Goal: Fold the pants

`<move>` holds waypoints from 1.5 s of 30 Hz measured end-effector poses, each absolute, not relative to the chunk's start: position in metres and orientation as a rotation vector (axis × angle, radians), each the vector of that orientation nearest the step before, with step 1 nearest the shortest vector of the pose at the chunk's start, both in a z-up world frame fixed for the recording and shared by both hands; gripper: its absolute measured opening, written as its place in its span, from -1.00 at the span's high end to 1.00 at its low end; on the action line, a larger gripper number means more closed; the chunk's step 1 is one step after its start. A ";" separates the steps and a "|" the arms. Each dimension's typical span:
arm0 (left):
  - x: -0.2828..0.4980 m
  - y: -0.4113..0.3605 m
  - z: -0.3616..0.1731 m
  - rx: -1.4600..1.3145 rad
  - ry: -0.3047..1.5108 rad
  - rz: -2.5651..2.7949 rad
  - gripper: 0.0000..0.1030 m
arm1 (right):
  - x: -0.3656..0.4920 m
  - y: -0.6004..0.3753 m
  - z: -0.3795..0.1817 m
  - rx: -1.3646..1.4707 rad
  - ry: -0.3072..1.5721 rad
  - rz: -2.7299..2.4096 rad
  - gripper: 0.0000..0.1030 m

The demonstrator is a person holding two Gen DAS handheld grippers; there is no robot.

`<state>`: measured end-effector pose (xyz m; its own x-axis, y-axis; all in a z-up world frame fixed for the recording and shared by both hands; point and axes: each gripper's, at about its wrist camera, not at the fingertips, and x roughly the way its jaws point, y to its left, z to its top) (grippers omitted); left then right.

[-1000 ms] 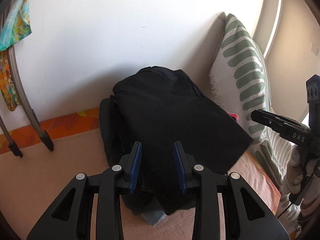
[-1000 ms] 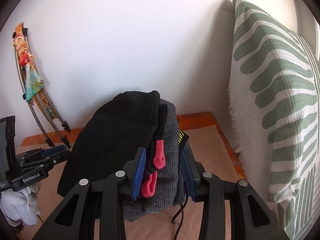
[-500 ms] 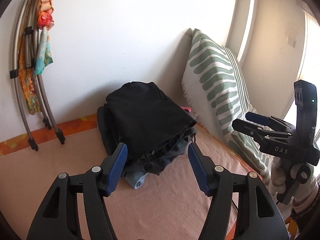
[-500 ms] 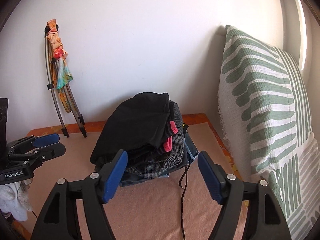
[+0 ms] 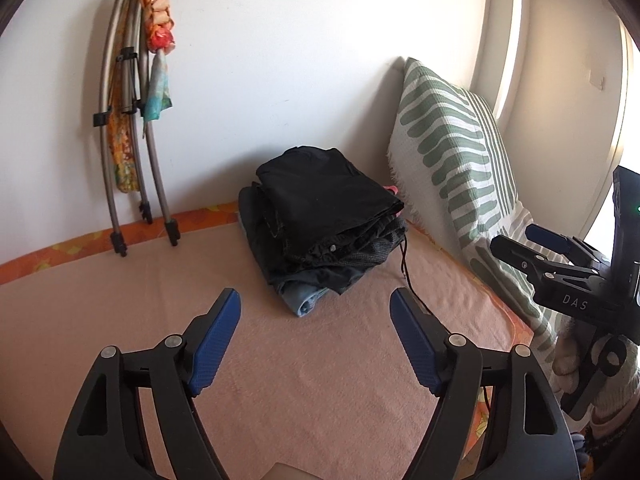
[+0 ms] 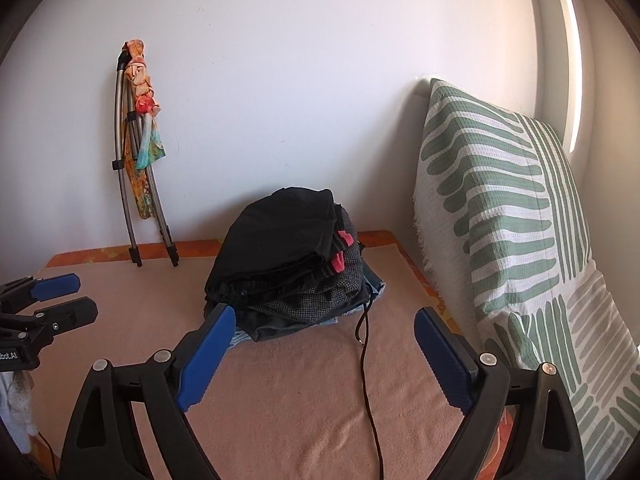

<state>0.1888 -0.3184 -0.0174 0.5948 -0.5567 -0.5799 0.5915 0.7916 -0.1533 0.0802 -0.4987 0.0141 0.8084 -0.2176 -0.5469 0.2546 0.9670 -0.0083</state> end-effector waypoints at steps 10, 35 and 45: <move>0.175 -0.291 -0.040 0.029 0.675 -0.572 -0.50 | 0.066 -0.479 0.001 0.117 0.567 -0.229 -0.81; 0.156 -0.270 -0.072 0.103 0.643 -0.521 -0.91 | 0.073 -0.447 -0.045 0.120 0.560 -0.194 -1.00; 0.160 -0.255 -0.073 0.058 0.664 -0.489 -0.91 | 0.080 -0.438 -0.050 0.111 0.574 -0.181 -1.00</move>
<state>0.1600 -0.2546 -0.0731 0.6791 -0.4167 -0.6044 0.4528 0.8857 -0.1019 0.0799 -0.4384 -0.0498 0.8246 -0.1395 -0.5482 0.2011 0.9781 0.0536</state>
